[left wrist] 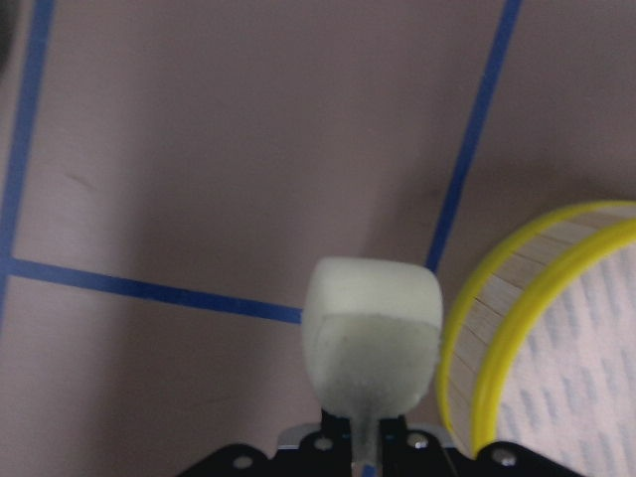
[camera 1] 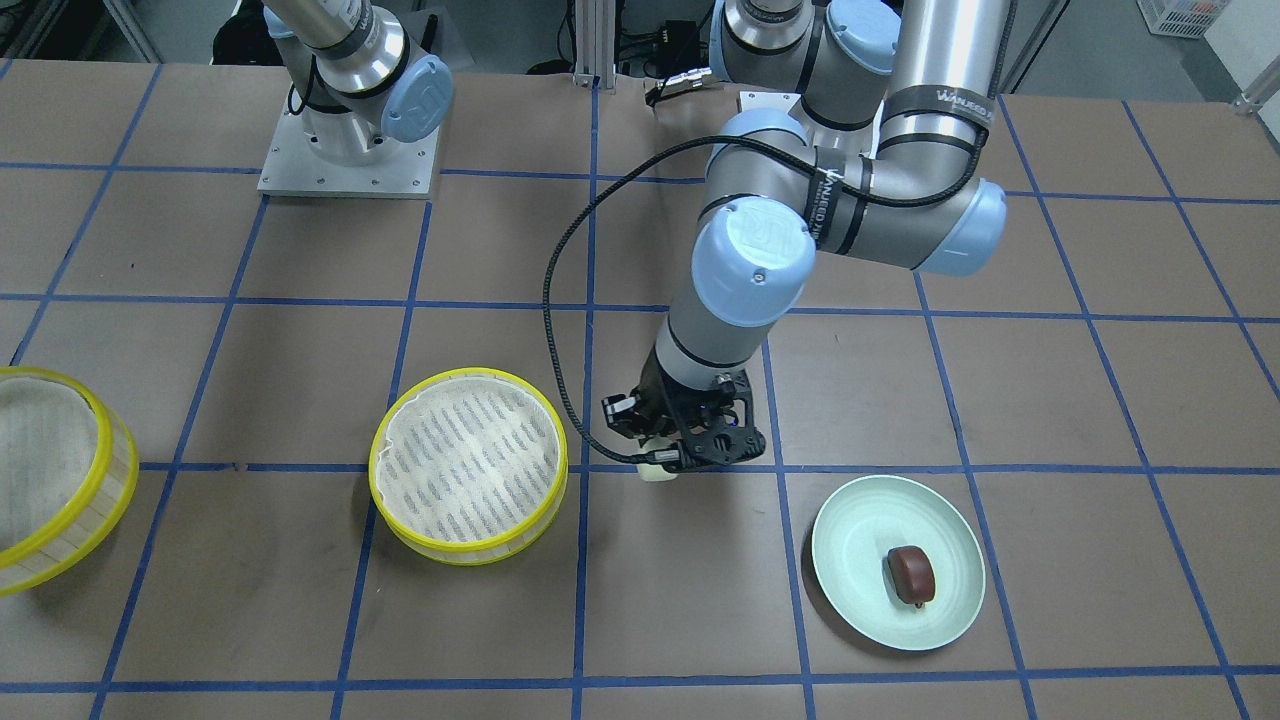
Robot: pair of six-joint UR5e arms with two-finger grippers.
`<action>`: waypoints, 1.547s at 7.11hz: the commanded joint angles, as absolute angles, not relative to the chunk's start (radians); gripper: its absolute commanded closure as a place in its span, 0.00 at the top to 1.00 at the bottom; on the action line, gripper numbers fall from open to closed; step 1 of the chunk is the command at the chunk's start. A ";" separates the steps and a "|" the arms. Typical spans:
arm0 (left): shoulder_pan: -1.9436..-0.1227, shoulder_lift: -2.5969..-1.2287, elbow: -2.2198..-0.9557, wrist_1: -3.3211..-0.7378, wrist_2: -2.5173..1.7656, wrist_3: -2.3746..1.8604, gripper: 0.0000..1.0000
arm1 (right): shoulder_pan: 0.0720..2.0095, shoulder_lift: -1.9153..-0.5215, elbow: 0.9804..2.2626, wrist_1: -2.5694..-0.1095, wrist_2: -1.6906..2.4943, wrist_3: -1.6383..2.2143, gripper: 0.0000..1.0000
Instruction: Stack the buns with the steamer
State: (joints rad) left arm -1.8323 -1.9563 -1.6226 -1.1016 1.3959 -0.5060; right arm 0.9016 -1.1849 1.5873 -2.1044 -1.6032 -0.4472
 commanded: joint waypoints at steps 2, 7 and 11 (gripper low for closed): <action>-1.950 -2.018 -1.632 -0.998 1.257 -0.648 0.00 | 0.935 -1.192 1.589 -2.100 -1.614 -0.446 0.00; -1.976 -2.066 -1.626 -0.950 1.253 -0.651 1.00 | 0.963 -1.216 1.597 -2.100 -1.641 -0.434 0.00; -1.837 -1.994 -1.605 -0.980 1.256 -0.553 0.99 | 1.108 -1.314 1.600 -1.987 -1.641 -0.210 0.00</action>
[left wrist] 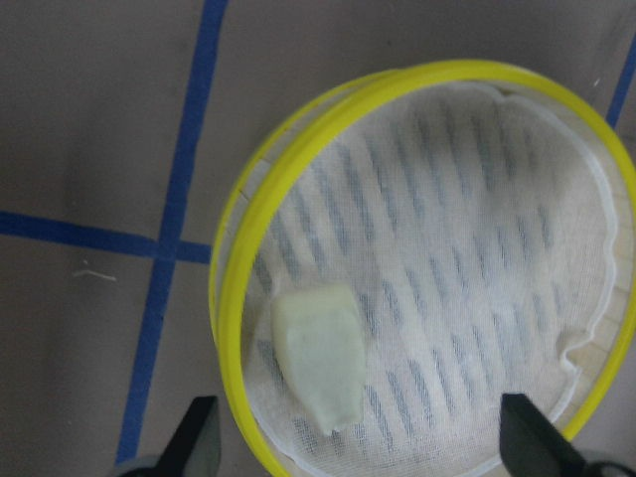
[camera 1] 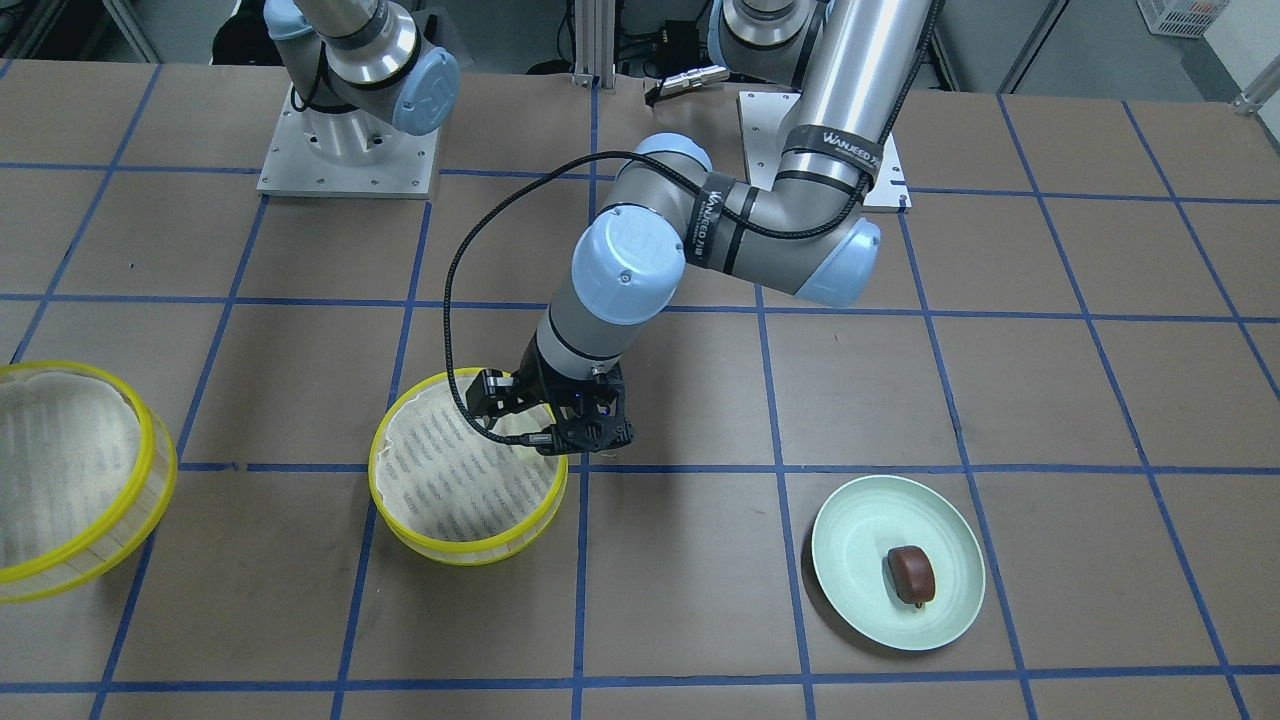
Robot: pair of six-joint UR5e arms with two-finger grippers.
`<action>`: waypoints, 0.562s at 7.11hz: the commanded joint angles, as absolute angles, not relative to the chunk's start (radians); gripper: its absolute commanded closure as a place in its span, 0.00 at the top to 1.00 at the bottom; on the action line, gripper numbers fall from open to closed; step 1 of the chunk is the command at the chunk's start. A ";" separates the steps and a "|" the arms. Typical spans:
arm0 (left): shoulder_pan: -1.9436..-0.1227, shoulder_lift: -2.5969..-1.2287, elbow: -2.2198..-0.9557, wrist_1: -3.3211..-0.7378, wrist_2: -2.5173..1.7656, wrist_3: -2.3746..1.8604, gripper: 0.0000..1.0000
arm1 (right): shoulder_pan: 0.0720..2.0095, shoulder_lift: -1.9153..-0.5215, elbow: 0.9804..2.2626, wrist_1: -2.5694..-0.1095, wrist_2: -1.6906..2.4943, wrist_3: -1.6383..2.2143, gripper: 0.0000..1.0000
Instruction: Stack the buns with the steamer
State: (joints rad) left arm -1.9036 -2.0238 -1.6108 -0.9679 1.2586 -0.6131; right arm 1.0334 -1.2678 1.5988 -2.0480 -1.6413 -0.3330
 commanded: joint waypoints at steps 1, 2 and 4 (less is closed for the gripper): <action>-1.792 -1.967 -1.600 -1.024 1.276 -0.440 0.98 | 1.158 -1.328 1.604 -1.929 -1.629 -0.128 0.00; -1.752 -1.945 -1.597 -1.052 1.366 -0.354 0.99 | 1.211 -1.335 1.630 -1.904 -1.611 -0.054 0.00; -1.636 -1.913 -1.597 -1.132 1.477 -0.099 1.00 | 1.372 -1.382 1.704 -1.908 -1.614 0.157 0.00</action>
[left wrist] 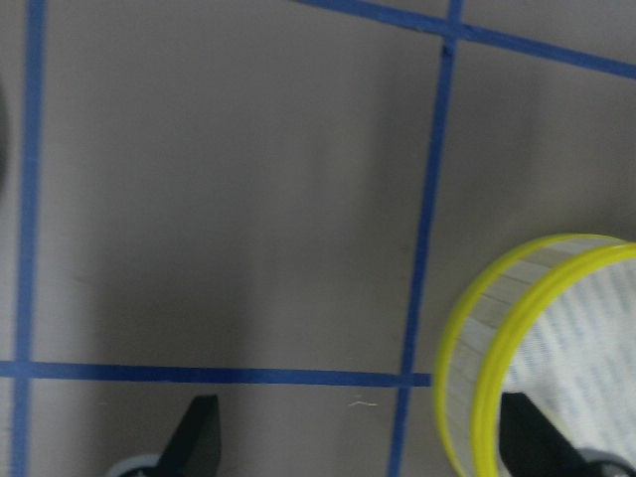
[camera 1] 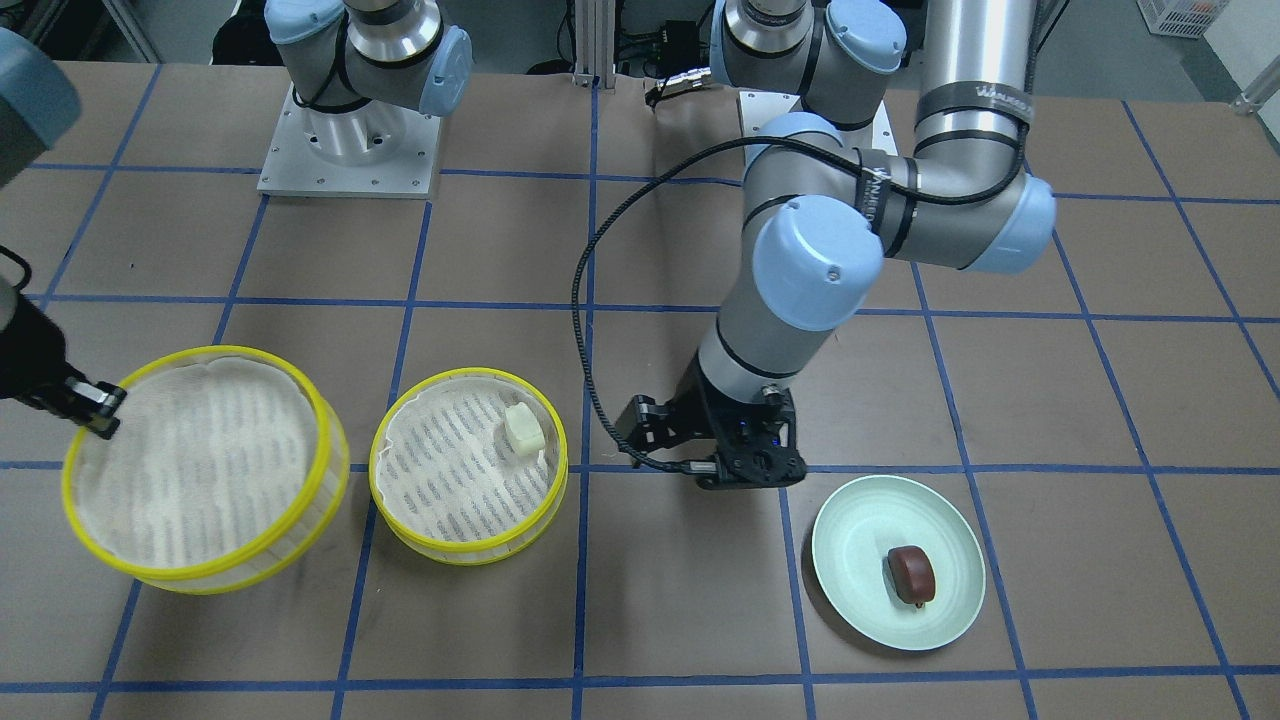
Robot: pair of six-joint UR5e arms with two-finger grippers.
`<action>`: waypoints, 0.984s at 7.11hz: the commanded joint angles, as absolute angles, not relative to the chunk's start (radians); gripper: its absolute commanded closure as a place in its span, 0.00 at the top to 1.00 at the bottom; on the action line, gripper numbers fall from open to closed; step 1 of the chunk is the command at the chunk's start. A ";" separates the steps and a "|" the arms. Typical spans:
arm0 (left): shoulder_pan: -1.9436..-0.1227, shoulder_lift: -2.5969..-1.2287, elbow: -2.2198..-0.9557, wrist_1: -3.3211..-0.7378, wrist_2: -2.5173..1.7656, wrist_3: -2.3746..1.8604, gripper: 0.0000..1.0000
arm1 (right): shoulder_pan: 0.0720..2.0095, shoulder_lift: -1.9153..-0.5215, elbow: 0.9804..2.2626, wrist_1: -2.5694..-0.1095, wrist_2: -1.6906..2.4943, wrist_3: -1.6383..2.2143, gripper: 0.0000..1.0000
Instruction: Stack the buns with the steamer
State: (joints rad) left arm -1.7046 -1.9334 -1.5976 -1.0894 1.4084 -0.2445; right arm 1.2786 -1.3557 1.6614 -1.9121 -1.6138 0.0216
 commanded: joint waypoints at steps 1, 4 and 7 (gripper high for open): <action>-1.591 -1.904 -1.597 -1.153 1.543 0.013 1.00 | 1.456 -1.390 1.745 -1.914 -1.630 0.266 0.00; -1.507 -1.934 -1.609 -1.149 1.654 0.138 1.00 | 1.557 -1.393 1.813 -1.980 -1.623 0.400 0.00; -1.433 -1.991 -1.614 -1.128 1.646 0.134 1.00 | 1.617 -1.344 1.815 -2.058 -1.618 0.476 0.00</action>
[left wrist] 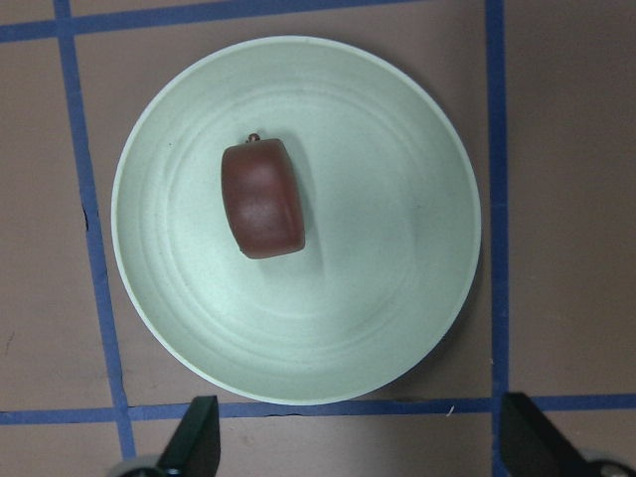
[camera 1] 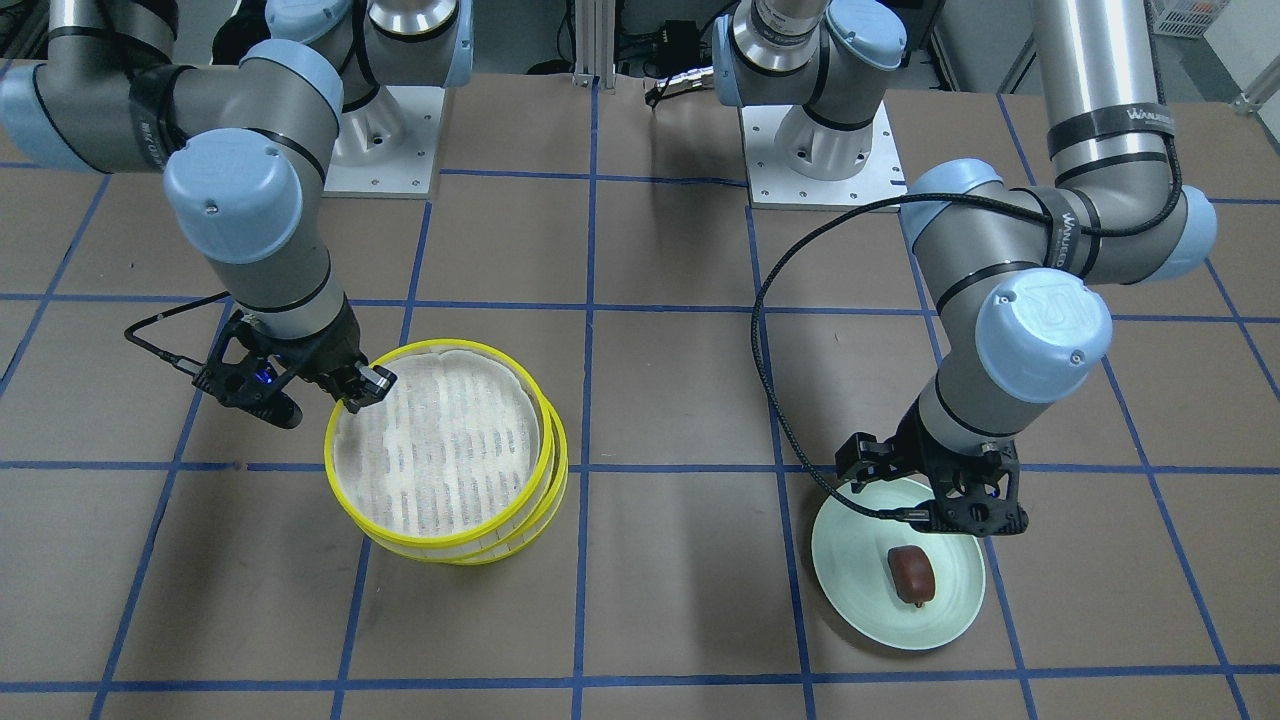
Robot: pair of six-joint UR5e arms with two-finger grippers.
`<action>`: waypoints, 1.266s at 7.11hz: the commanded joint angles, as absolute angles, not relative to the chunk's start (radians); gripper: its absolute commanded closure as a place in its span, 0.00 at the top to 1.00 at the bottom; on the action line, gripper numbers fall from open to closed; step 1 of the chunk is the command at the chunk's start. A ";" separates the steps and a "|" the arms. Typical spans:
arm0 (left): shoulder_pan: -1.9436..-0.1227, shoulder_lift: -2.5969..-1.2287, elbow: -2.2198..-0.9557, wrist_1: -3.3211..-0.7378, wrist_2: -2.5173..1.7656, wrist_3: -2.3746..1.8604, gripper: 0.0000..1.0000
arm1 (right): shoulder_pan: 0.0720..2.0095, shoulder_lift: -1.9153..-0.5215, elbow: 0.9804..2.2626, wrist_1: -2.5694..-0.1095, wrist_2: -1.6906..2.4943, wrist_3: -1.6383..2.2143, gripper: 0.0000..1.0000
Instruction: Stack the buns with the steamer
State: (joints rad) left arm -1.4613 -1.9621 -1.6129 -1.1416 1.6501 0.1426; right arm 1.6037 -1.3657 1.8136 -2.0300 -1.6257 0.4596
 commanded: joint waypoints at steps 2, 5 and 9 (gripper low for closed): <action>-1.413 -2.058 -1.615 -1.023 1.646 0.132 0.95 | 1.618 -1.338 1.815 -2.046 -1.634 0.469 0.00; -1.378 -2.129 -1.609 -0.989 1.562 0.078 0.77 | 1.617 -1.342 1.815 -2.008 -1.629 0.477 0.00; -1.379 -2.163 -1.600 -0.983 1.509 0.052 0.27 | 1.617 -1.351 1.815 -1.904 -1.631 0.469 0.00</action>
State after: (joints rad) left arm -1.3791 -2.1568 -1.6007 -0.9840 1.5247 0.0540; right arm 1.6168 -1.3498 1.8147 -1.9188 -1.6282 0.4711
